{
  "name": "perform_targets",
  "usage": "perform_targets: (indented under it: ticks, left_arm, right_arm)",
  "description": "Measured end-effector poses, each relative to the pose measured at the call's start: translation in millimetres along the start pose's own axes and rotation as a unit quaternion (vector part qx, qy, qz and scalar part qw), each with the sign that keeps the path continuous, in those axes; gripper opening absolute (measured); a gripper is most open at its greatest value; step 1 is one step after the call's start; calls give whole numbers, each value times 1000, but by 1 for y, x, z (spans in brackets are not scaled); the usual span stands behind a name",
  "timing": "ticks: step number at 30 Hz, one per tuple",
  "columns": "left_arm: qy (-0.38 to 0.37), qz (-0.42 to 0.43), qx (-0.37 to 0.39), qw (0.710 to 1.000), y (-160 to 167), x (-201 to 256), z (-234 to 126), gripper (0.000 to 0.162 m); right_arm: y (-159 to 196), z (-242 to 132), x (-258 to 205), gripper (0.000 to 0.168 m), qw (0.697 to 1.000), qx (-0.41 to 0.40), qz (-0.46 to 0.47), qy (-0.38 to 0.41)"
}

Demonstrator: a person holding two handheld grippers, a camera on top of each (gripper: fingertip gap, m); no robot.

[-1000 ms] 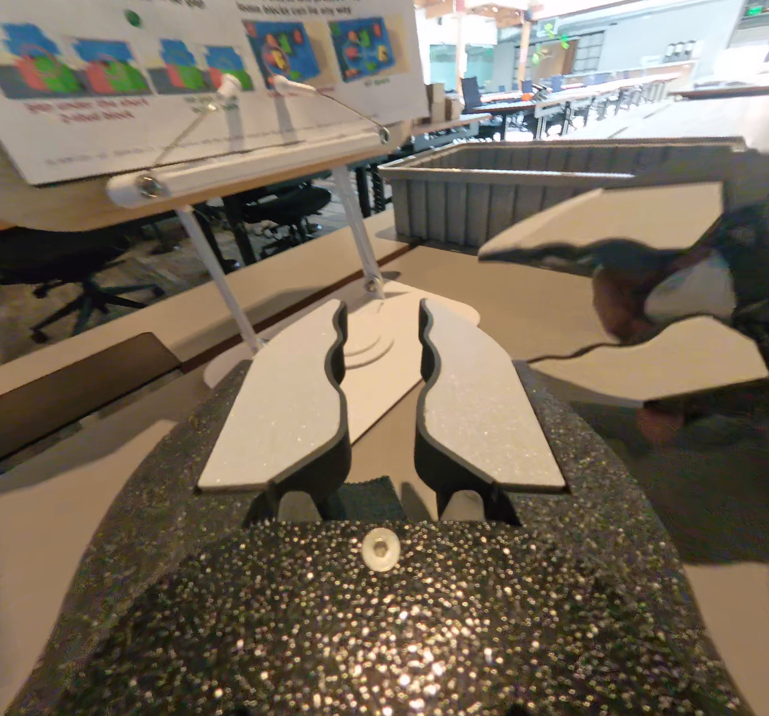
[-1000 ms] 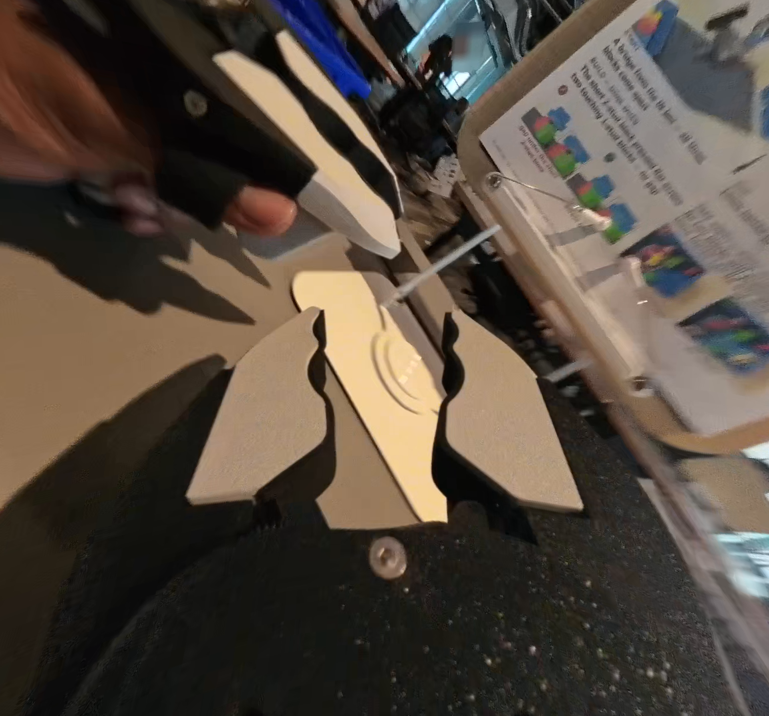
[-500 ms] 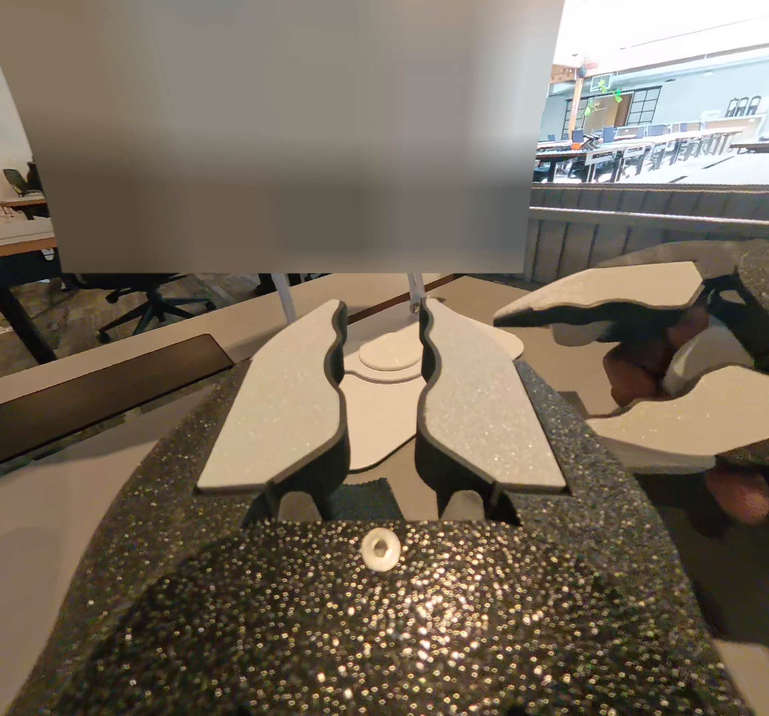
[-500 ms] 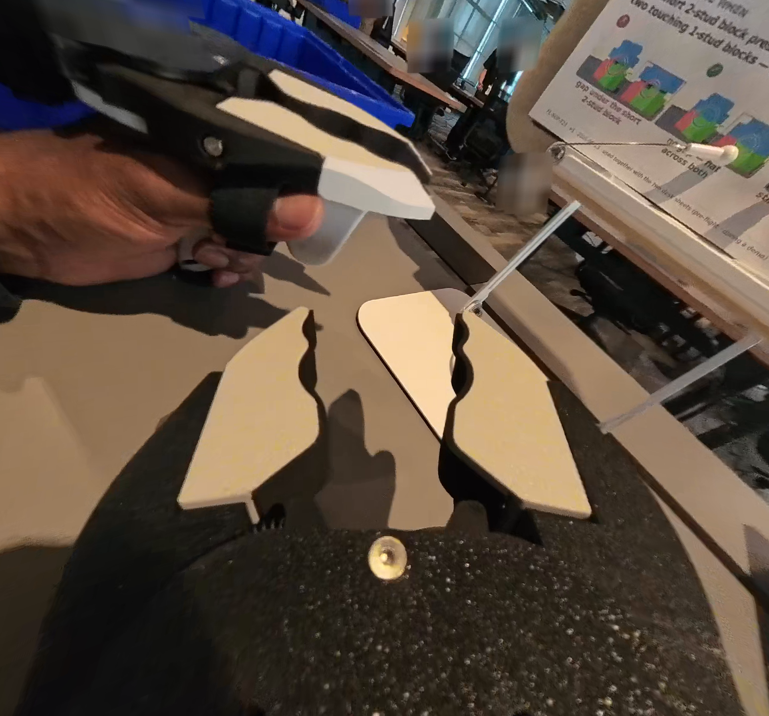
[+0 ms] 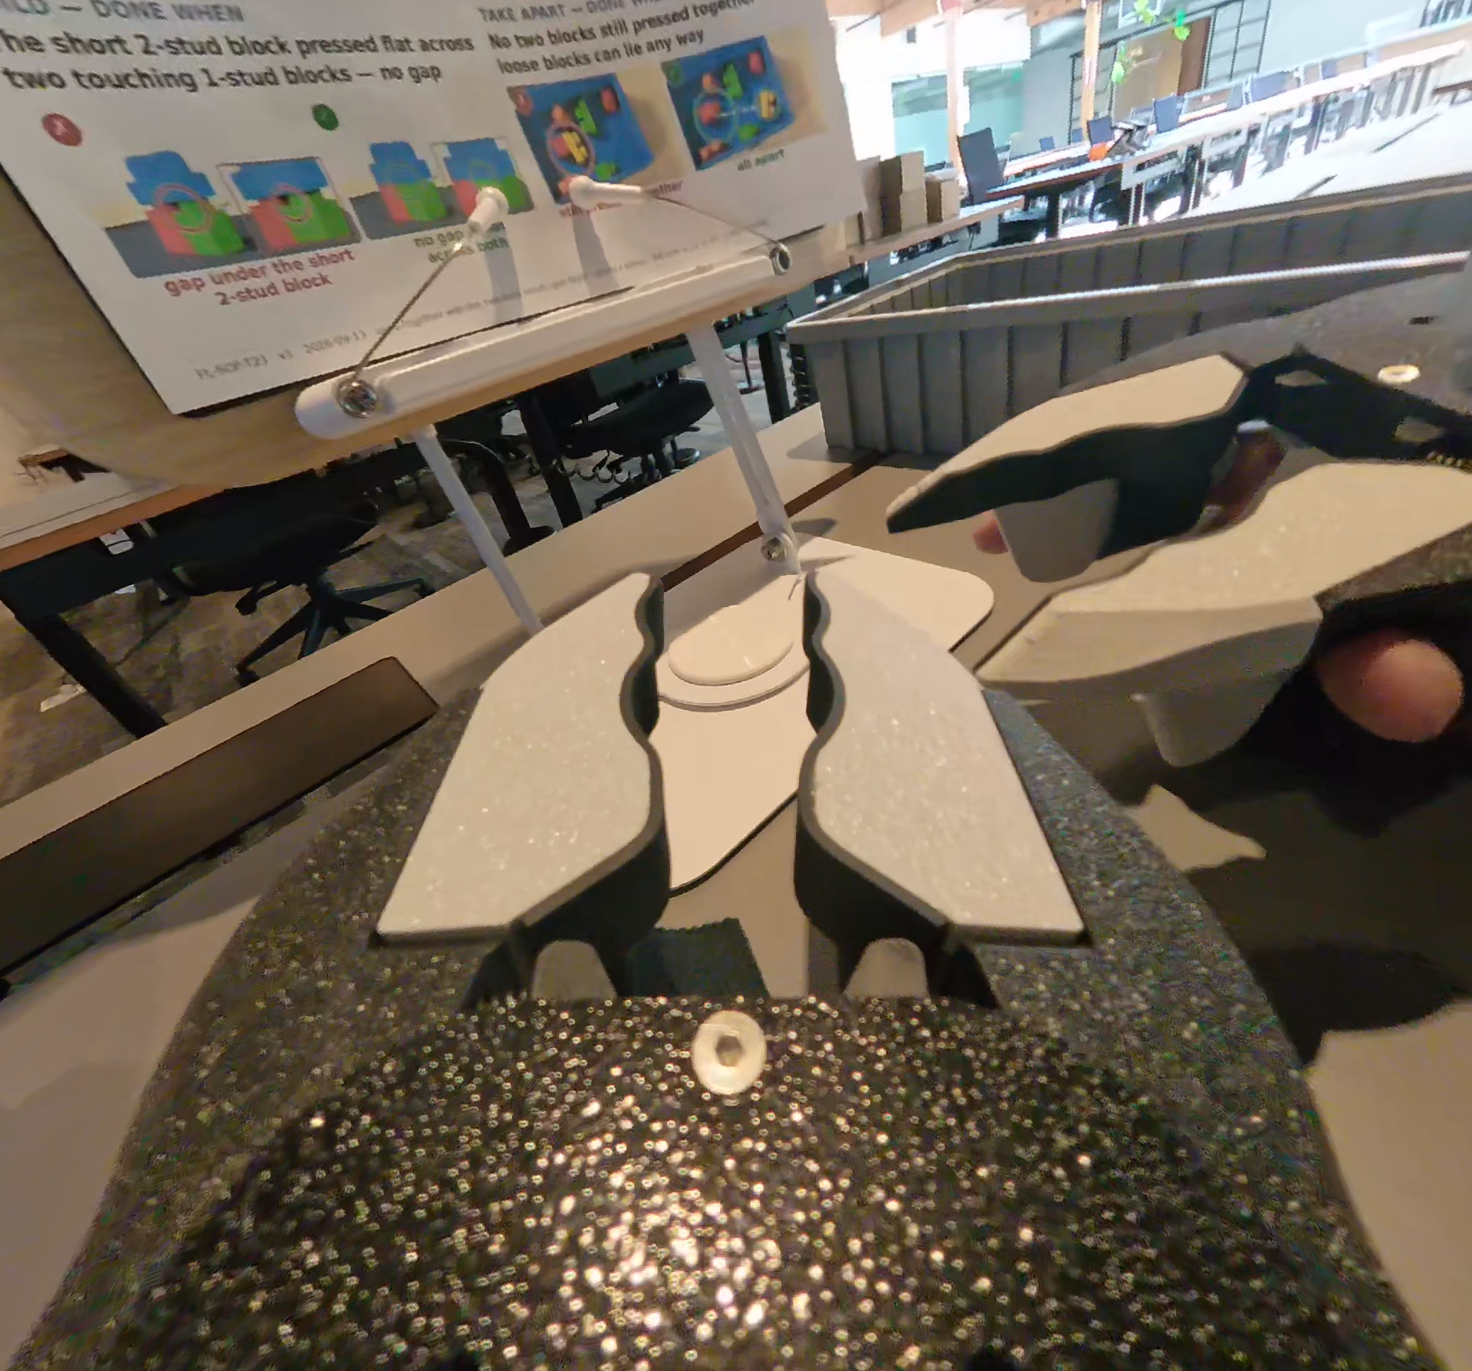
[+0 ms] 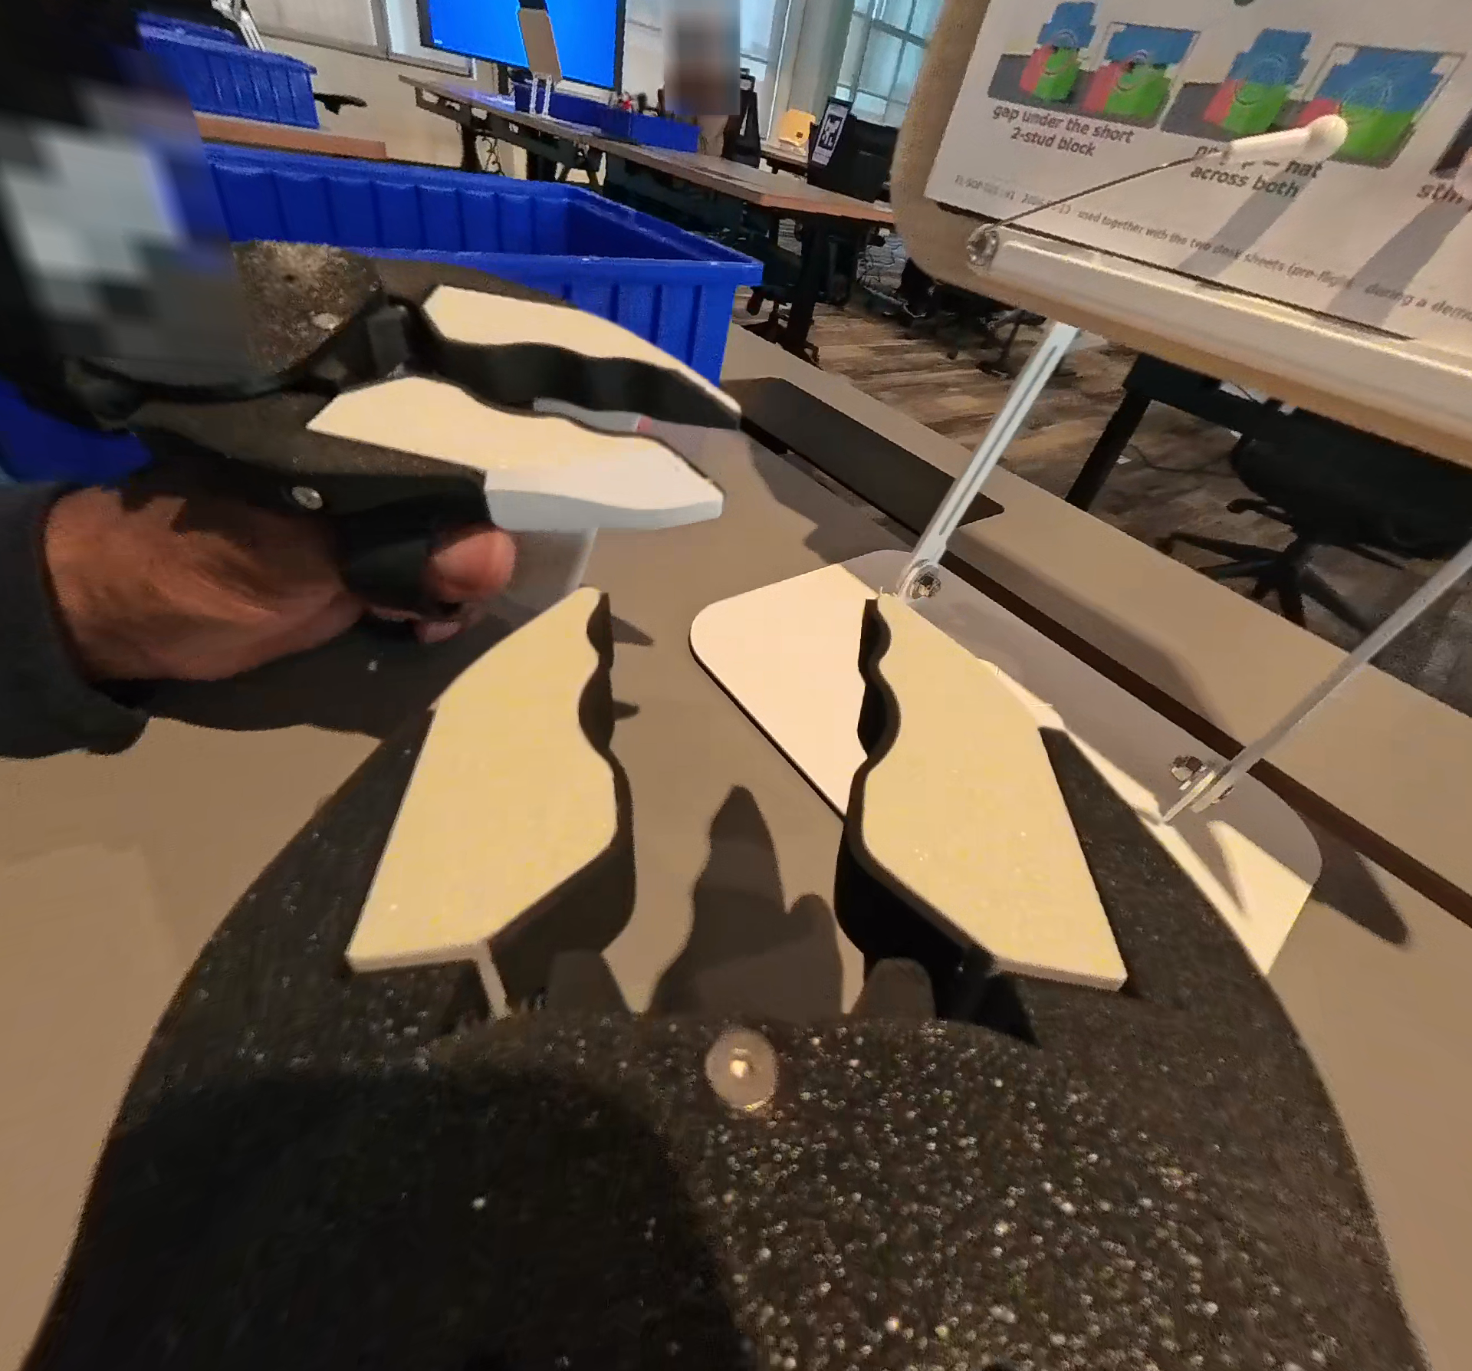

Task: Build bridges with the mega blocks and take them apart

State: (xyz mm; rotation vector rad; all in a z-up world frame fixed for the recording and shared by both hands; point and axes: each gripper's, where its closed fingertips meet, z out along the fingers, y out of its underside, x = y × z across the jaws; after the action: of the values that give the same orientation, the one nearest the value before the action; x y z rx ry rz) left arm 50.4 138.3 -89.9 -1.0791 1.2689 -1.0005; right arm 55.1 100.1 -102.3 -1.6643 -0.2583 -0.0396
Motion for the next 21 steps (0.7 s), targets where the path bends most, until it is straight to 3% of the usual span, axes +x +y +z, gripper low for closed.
perform_targets:
  ticks: [11,15,21]
  left_arm:
    - [-39,-15,-10,999,1,-16,-4,33]
    - [-67,-5,-8,998,-21,-28,-14,33]
    - [-9,-11,-65,998,-45,3,-26,37]
  right_arm:
    - [0,-2,9,55,999,8,43,-1]
    - [1,0,7,52,999,2,36,-3]
    - [1,0,7,51,999,0,32,-2]
